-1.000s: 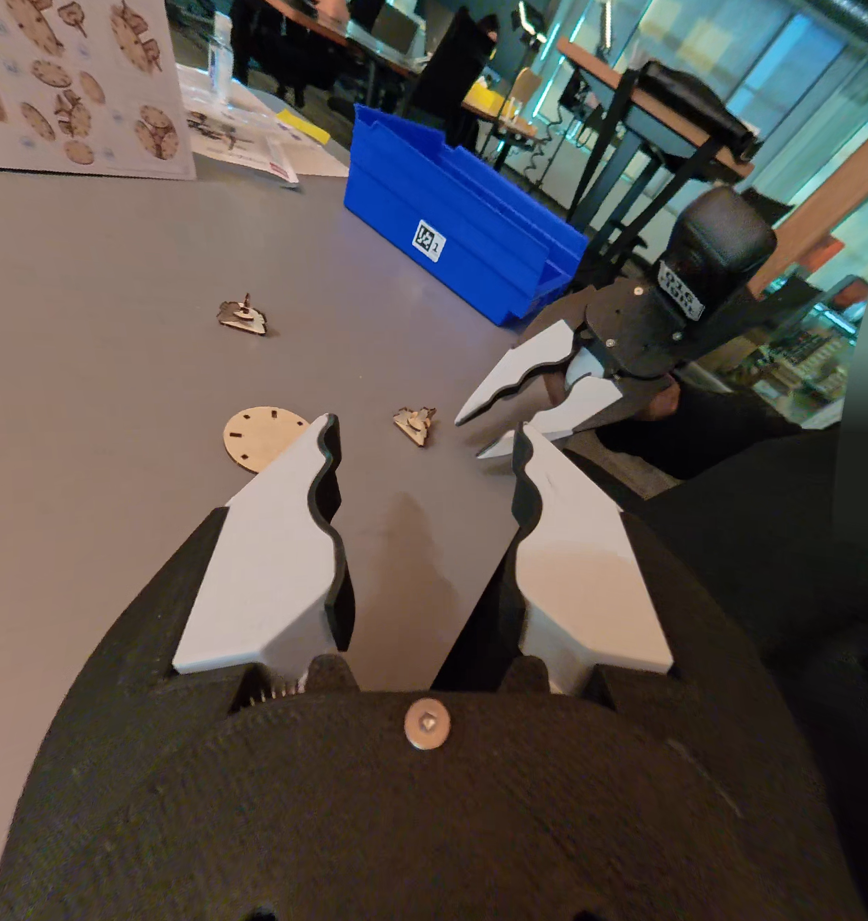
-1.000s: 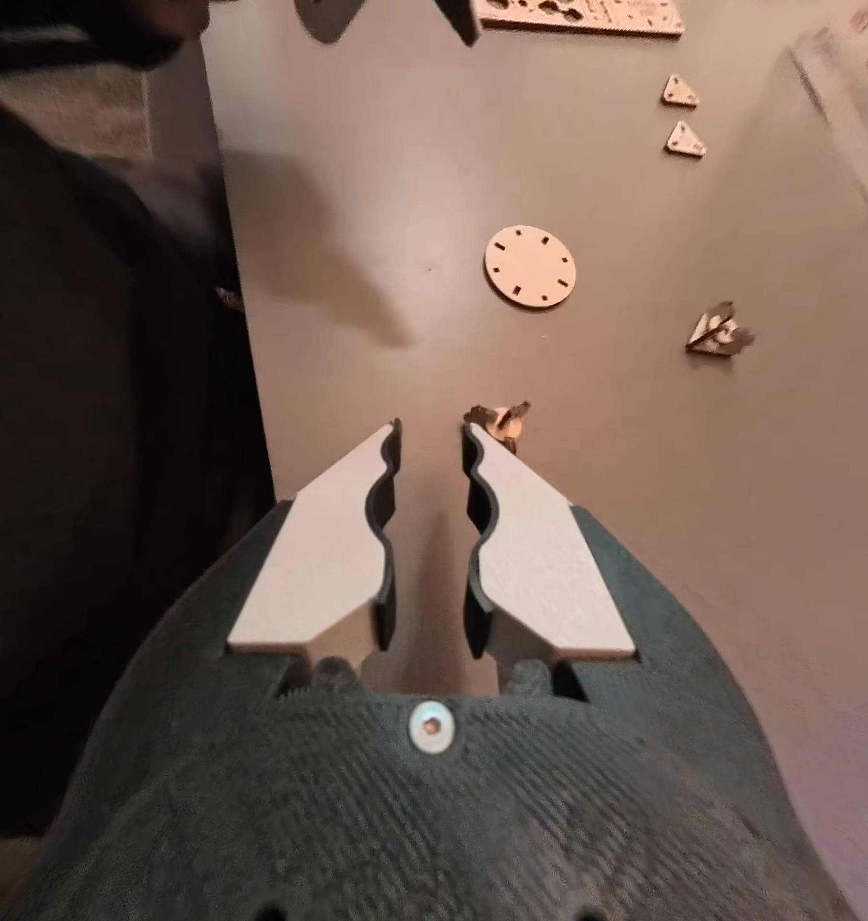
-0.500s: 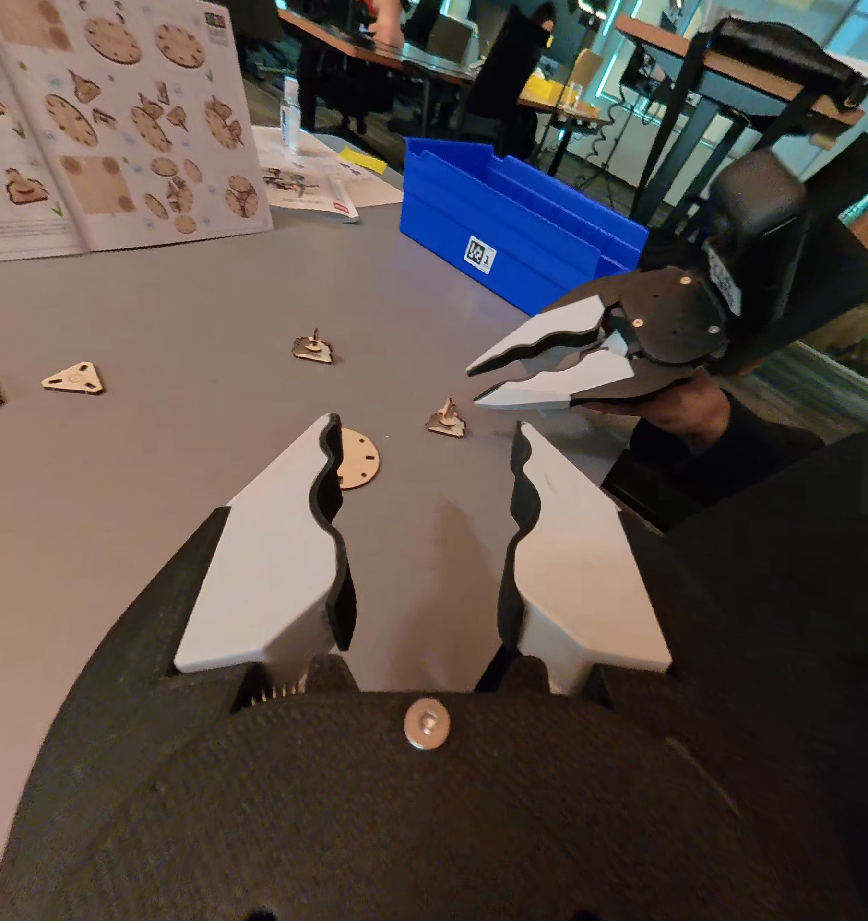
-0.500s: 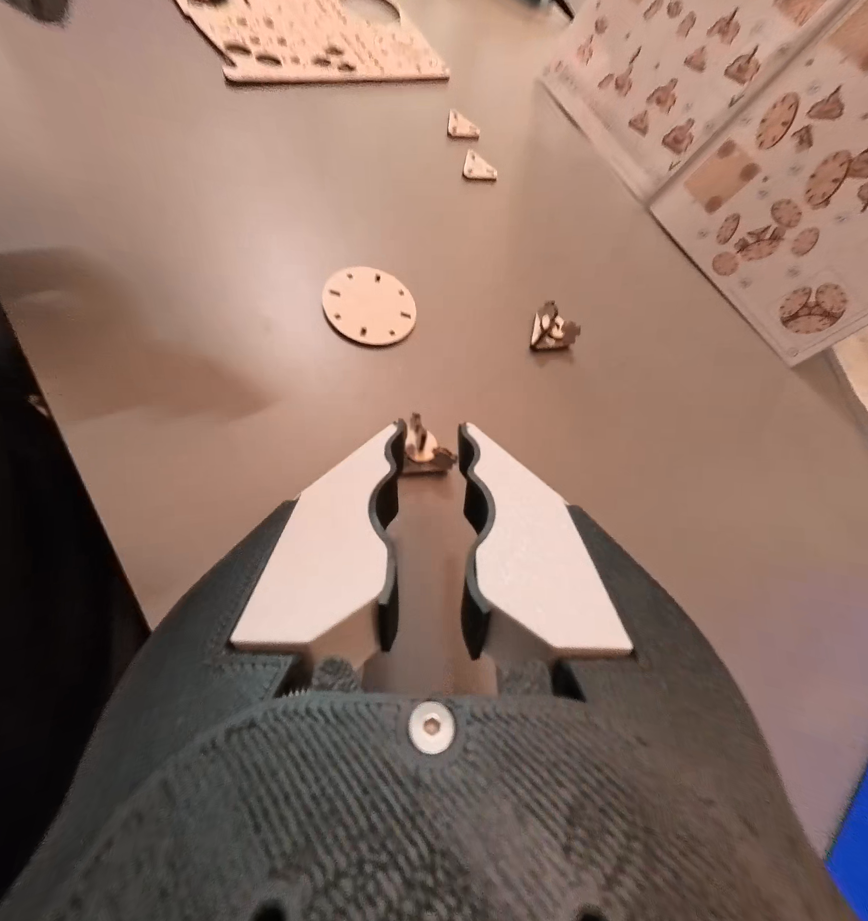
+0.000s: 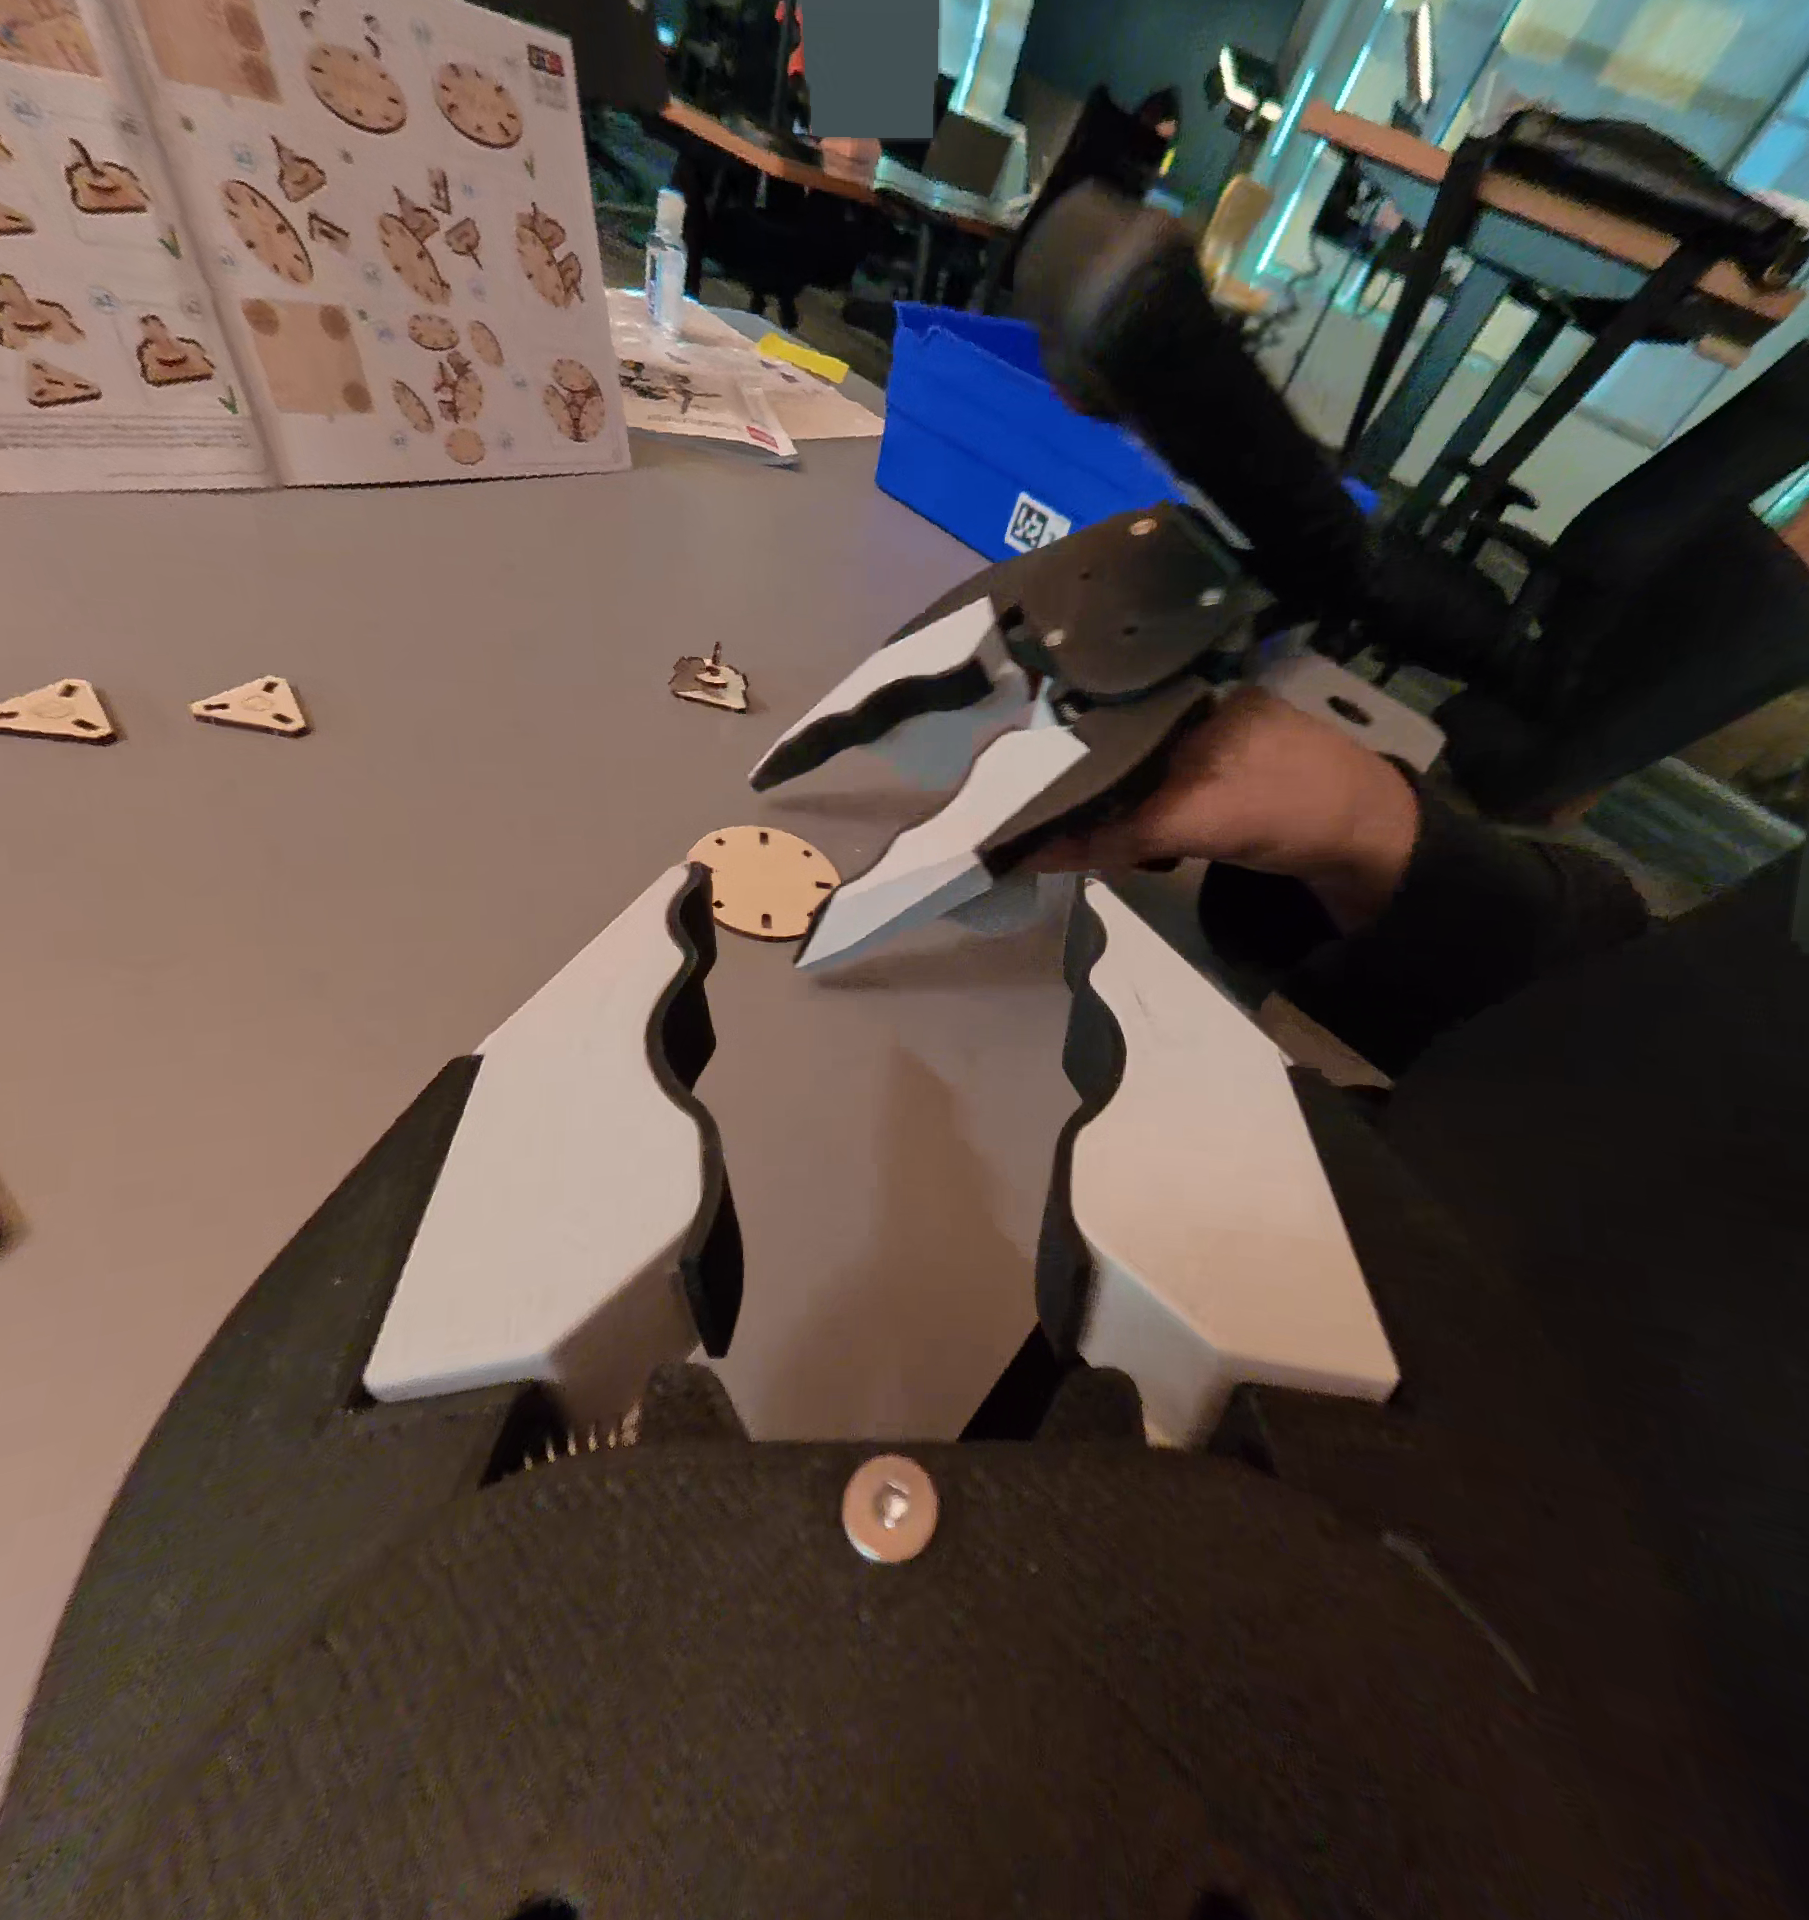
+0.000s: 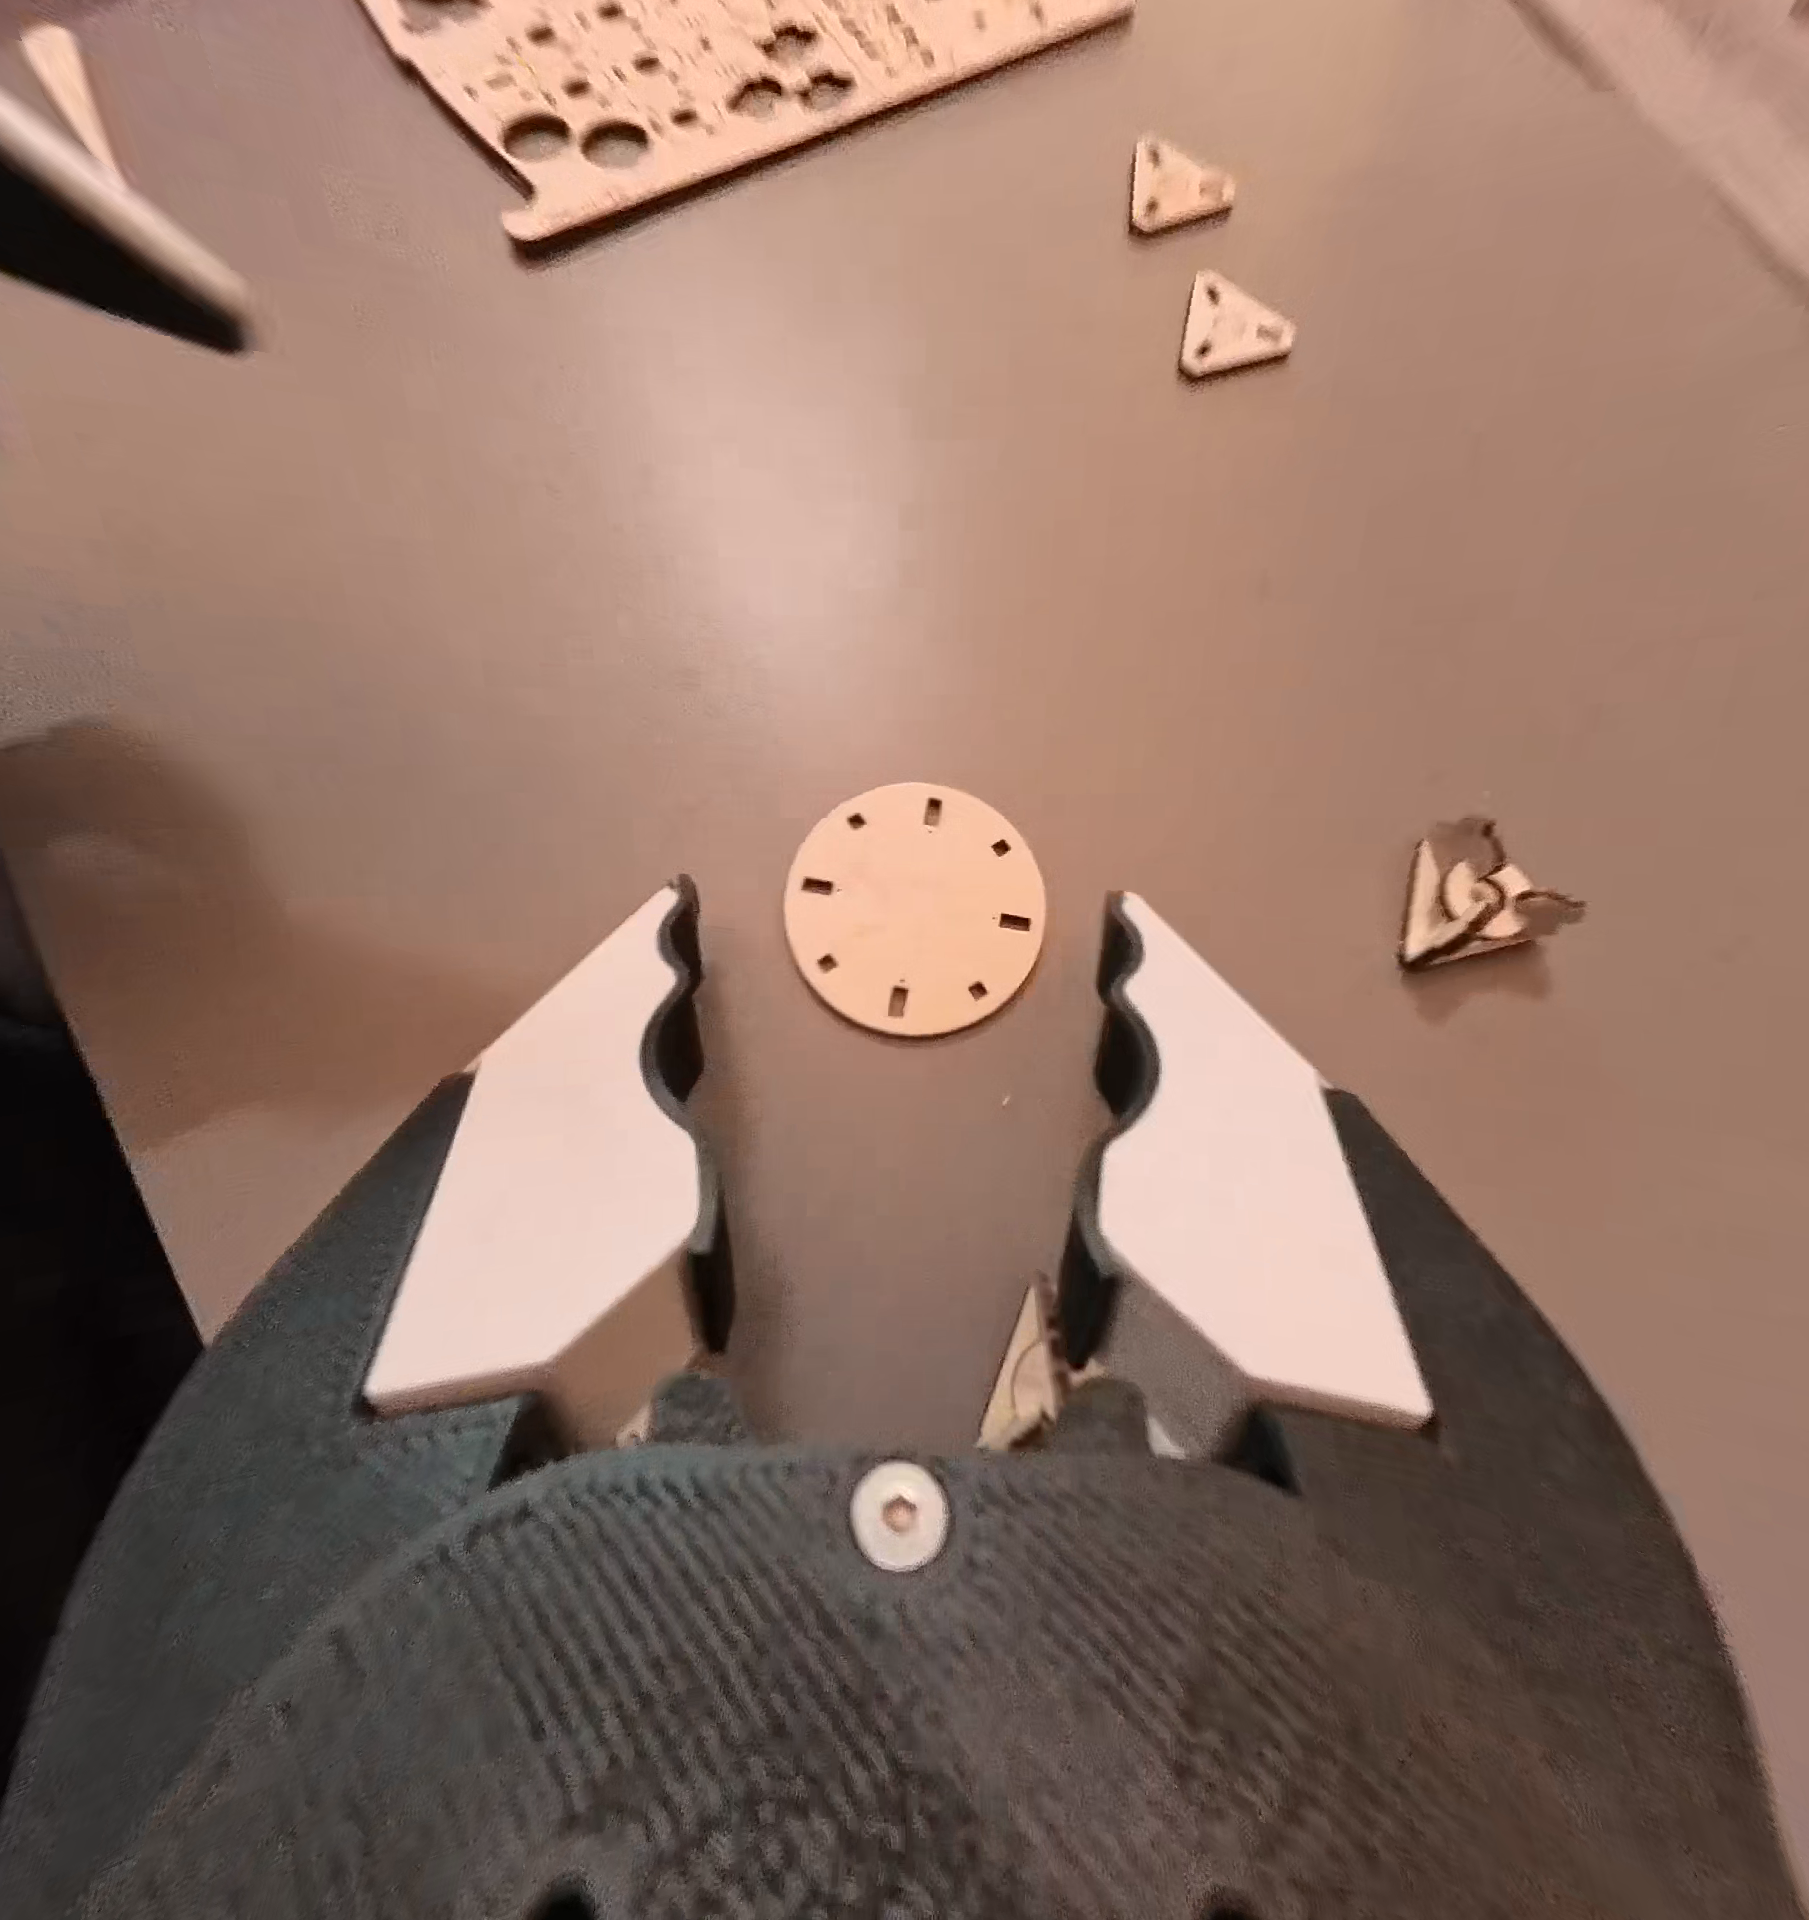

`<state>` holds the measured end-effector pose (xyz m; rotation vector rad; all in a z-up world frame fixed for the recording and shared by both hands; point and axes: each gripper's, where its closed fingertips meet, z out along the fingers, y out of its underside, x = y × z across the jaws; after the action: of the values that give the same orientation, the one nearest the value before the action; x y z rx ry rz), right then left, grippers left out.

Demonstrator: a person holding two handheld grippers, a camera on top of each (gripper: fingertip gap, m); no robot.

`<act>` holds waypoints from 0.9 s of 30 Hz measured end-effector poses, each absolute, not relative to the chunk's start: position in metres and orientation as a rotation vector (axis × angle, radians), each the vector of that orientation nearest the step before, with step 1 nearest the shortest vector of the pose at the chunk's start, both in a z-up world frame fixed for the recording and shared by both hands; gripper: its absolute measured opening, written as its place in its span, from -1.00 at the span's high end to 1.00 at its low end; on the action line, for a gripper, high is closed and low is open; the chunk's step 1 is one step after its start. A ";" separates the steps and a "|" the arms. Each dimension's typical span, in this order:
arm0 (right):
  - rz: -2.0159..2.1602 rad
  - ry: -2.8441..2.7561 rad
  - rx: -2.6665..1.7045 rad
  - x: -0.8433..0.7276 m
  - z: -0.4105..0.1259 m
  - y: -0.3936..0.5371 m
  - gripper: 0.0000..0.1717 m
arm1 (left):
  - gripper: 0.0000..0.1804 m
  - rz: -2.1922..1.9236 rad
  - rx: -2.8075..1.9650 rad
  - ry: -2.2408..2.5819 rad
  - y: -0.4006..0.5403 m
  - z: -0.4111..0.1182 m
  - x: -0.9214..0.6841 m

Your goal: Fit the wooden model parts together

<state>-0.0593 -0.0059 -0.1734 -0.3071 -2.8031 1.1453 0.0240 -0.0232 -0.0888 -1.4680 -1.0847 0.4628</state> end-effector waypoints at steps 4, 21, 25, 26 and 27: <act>1.087 -2.849 -0.362 -0.066 -0.181 -0.009 0.11 | 0.25 0.420 -1.415 -1.068 -0.027 -0.087 0.030; 2.550 -2.334 0.075 0.023 -0.032 0.022 0.40 | 0.31 0.092 -1.117 -0.874 0.009 -0.046 0.029; 2.767 -2.146 0.065 0.029 -0.022 0.055 0.41 | 0.22 -0.164 -1.032 -0.790 0.046 -0.035 0.031; 2.760 -2.145 0.068 0.031 -0.027 0.060 0.40 | 0.23 -0.235 -0.996 -0.779 0.053 -0.033 0.030; 2.771 -2.145 0.080 0.033 -0.029 0.064 0.40 | 0.25 -0.299 -0.959 -0.769 0.060 -0.031 0.029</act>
<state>0.0334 0.0639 -0.0289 0.0803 -2.1452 2.7715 0.0288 0.0596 -0.0310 -0.9588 -0.7695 -0.2990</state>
